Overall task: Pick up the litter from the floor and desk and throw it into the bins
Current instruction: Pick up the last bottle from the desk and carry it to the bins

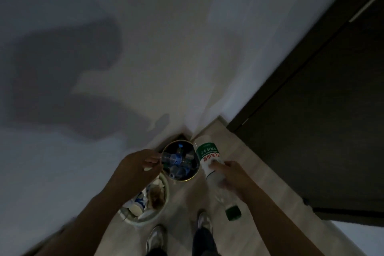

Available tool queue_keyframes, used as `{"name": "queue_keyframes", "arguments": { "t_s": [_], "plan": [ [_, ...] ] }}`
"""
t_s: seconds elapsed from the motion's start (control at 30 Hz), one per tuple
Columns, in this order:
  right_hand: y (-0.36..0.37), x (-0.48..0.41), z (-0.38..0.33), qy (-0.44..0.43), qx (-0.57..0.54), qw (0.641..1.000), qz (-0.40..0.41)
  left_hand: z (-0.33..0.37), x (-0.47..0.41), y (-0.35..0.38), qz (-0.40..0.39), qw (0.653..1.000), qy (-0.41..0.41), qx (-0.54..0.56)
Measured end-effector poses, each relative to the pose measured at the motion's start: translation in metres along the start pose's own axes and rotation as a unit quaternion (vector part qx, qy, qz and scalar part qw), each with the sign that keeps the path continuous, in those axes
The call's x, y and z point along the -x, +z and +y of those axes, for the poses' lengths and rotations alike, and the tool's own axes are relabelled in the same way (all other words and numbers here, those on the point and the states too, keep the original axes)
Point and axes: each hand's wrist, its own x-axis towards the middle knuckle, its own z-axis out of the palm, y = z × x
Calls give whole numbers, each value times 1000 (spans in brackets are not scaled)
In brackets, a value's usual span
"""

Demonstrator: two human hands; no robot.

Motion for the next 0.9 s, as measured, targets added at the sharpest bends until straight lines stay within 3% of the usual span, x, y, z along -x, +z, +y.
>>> {"name": "queue_keyframes", "arguments": {
  "t_s": [0.17,0.27,0.37,0.57,0.7,0.9],
  "plan": [
    [-18,-45,-25,-12,16,999,-29,6,-25,29,23,998,-58,0],
    [-34,-73,-31,-13,33,999,19,13,-41,48,23,996,-82,-5],
    [-48,-100,-29,-12,61,998,-15,11,-60,67,27,995,-97,-8],
    [-60,-141,-19,20,58,995,-84,-2,-91,101,26,992,-127,-12],
    [-60,-166,2,99,70,988,-93,-20,-101,118,8,991,-127,-31],
    [-37,-215,35,116,175,977,-48,-60,-107,138,-5,987,-155,-47]
  ]
}}
